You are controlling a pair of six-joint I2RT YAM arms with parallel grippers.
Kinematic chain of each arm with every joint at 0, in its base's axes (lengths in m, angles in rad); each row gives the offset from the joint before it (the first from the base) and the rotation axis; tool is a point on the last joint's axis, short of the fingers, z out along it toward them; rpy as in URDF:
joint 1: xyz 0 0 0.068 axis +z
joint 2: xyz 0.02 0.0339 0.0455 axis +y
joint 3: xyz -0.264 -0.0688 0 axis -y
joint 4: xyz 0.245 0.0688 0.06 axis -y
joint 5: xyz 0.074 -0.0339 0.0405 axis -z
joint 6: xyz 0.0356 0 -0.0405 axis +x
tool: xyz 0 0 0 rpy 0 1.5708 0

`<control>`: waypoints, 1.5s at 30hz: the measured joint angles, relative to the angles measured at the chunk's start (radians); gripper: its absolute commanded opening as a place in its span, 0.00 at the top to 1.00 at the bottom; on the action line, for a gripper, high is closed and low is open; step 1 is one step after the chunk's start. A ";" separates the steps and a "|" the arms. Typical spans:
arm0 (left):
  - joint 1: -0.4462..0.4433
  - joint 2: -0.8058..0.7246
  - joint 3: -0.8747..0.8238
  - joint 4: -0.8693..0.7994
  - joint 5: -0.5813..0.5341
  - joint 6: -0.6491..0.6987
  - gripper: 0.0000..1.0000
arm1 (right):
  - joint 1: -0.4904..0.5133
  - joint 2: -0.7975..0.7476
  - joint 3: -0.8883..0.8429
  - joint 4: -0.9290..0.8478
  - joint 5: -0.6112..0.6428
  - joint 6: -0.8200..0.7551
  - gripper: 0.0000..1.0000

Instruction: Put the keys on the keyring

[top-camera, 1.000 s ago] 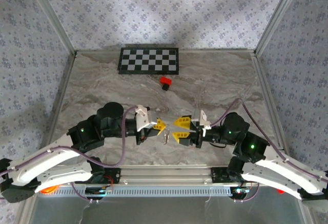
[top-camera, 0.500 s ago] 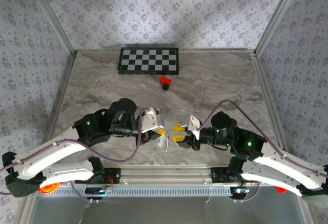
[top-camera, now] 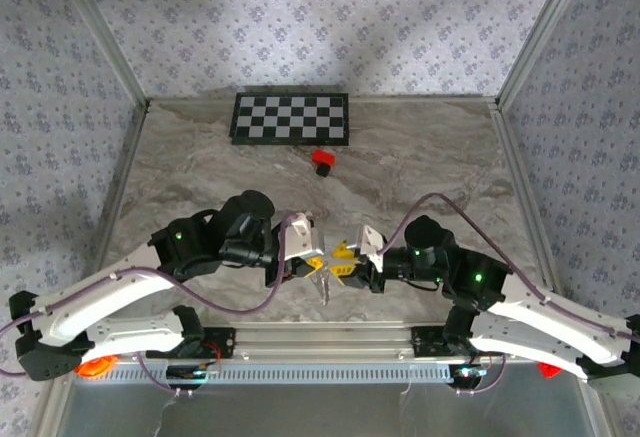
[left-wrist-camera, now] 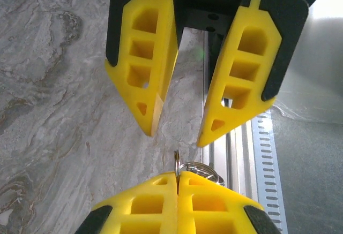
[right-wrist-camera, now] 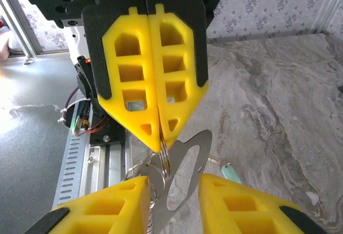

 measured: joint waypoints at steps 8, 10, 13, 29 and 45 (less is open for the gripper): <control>0.000 0.000 0.000 0.001 -0.001 0.000 1.00 | 0.000 0.041 0.000 0.025 -0.013 -0.002 0.76; 0.000 0.000 0.000 0.001 -0.001 0.000 1.00 | 0.000 0.047 0.000 0.029 -0.013 -0.003 0.78; 0.000 0.000 0.000 0.001 -0.001 0.000 1.00 | 0.000 0.055 0.001 0.045 -0.013 -0.003 0.84; 0.000 -0.095 -0.095 0.122 -0.058 -0.044 0.56 | 0.006 0.003 -0.026 0.112 0.026 0.005 1.00; 0.000 -0.276 -0.320 0.518 -0.033 -0.249 0.69 | -0.025 -0.094 -0.188 0.480 -0.066 0.179 1.00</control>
